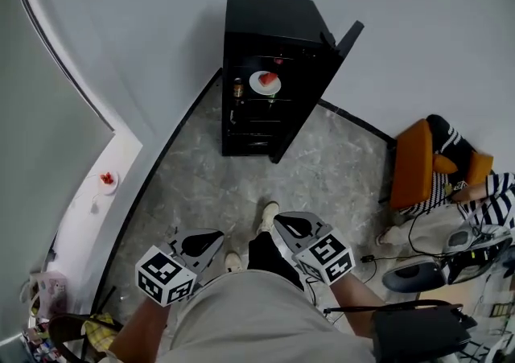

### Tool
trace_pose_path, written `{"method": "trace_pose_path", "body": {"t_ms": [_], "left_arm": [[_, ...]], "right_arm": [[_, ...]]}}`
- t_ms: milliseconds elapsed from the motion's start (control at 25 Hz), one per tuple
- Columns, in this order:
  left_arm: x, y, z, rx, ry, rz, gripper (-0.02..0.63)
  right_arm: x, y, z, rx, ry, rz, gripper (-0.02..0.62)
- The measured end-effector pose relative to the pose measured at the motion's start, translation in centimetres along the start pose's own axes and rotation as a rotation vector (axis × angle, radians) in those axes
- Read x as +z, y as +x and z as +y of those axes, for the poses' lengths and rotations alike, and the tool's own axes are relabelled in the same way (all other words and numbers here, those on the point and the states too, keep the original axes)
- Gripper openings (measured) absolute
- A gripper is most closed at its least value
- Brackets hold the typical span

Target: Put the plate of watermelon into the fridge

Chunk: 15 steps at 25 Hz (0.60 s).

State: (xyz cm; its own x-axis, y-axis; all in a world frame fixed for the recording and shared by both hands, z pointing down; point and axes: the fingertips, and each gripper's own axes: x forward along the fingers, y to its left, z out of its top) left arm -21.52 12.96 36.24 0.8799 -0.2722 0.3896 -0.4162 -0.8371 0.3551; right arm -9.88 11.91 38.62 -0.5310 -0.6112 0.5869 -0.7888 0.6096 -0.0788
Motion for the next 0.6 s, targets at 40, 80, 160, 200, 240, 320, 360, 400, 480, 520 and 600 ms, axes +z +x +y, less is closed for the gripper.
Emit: {"method": "trace_pose_path", "body": {"t_ms": [40,80,160,200,240,320,360,400,480,520,600], "left_arm": [[0.0,-0.1,-0.1,-0.004,-0.003,-0.006,0.012],[0.0,-0.3,-0.2,-0.006,-0.004,-0.01,0.012],[0.0,-0.4,-0.6,-0.01,0.001,-0.017,0.012],[0.0,-0.5,-0.7,-0.012,0.004,-0.02,0.012],[0.0,-0.5,-0.9,-0.012,0.006,-0.024,0.012],[0.2,-0.4,-1.0,-0.008,0.01,-0.032,0.012],[0.4,-0.4,-0.9,-0.003,0.011,-0.037,0.012],[0.6,-0.5,-0.8,0.003,0.011,-0.042,0.012],[1.0,-0.6,-0.4,0.017,0.014,-0.051,0.012],[1.1,-0.7,-0.2,0.023,0.016,-0.053,0.012],[1.1,-0.8,0.0,0.031,0.02,-0.052,0.012]], "right_arm": [[0.1,-0.1,0.3,-0.001,-0.004,-0.001,0.015],[0.2,-0.1,0.5,-0.002,-0.008,-0.001,0.015],[0.1,-0.3,1.0,-0.002,-0.011,-0.003,0.015],[0.1,-0.3,1.1,-0.003,-0.011,-0.003,0.015],[0.0,-0.4,1.2,-0.003,-0.012,-0.004,0.015],[0.0,-0.5,1.3,-0.003,-0.016,-0.002,0.015],[0.0,-0.5,1.3,-0.002,-0.019,-0.001,0.014],[0.1,-0.5,1.3,-0.001,-0.02,0.0,0.015],[0.4,-0.5,1.2,0.001,-0.023,-0.003,0.015],[0.6,-0.5,1.2,0.002,-0.024,-0.003,0.015],[0.6,-0.4,1.2,0.003,-0.027,-0.003,0.015]]}}
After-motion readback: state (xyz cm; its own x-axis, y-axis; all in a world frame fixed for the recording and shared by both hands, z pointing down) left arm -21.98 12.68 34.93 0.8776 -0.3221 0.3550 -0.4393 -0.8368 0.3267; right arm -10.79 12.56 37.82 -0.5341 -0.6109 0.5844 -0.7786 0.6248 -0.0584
